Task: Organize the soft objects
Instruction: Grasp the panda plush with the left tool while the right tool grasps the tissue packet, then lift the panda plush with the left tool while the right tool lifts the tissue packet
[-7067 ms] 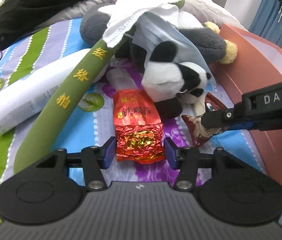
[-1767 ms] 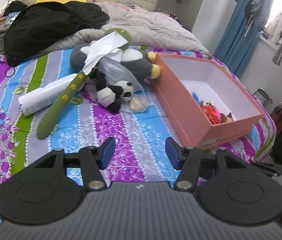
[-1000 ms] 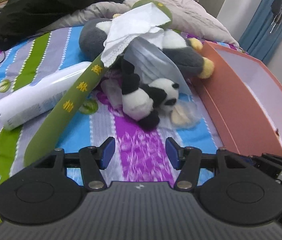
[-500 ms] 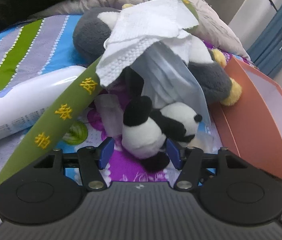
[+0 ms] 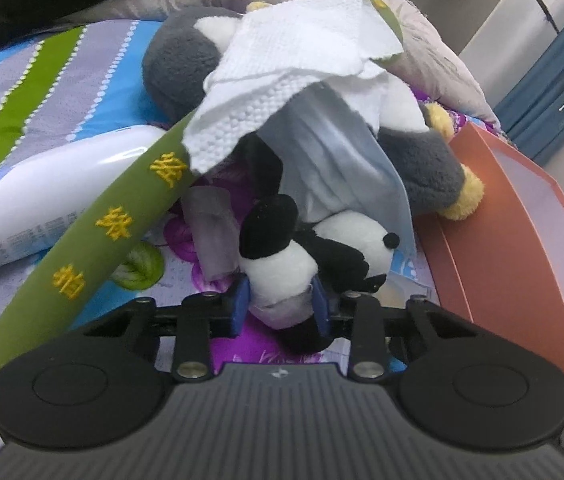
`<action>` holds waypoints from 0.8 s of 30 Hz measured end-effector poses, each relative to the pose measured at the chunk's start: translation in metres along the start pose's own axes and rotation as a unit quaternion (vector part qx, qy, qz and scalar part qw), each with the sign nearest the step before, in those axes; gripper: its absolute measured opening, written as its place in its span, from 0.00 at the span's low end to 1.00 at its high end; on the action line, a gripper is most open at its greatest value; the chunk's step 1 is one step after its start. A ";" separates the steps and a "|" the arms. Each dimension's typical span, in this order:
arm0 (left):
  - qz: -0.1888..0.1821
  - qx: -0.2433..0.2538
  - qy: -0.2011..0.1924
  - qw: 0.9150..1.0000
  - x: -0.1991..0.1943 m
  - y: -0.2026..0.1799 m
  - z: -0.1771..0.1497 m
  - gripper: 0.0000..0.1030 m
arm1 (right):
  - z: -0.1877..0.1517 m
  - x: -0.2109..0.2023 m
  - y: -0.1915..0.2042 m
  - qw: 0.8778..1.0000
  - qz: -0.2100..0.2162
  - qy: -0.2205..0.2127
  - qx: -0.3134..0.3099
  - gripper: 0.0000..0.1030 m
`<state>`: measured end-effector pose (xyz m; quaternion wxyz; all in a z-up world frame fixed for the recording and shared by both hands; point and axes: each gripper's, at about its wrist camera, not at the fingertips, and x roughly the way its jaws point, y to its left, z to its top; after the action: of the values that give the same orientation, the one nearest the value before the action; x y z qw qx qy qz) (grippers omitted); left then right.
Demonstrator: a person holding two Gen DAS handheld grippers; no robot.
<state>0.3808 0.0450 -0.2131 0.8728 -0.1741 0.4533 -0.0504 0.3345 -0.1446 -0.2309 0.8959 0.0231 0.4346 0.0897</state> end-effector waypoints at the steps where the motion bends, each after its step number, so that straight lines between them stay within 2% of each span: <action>1: 0.001 -0.003 0.001 1.000 -0.004 0.000 -0.002 0.37 | -0.002 -0.003 0.001 1.000 0.002 0.001 -0.001 0.12; 10: 0.008 -0.017 -0.006 1.000 -0.057 0.004 -0.035 0.36 | -0.022 -0.044 0.011 1.000 0.010 0.000 -0.013 0.11; 24: 0.037 -0.050 -0.017 0.998 -0.144 0.026 -0.118 0.35 | -0.071 -0.106 0.017 1.000 0.017 0.014 -0.015 0.11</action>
<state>0.2000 0.0739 -0.1733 0.8716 -0.2017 0.4467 0.0076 0.2119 -0.1493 -0.1907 0.8882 0.0160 0.4454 0.1121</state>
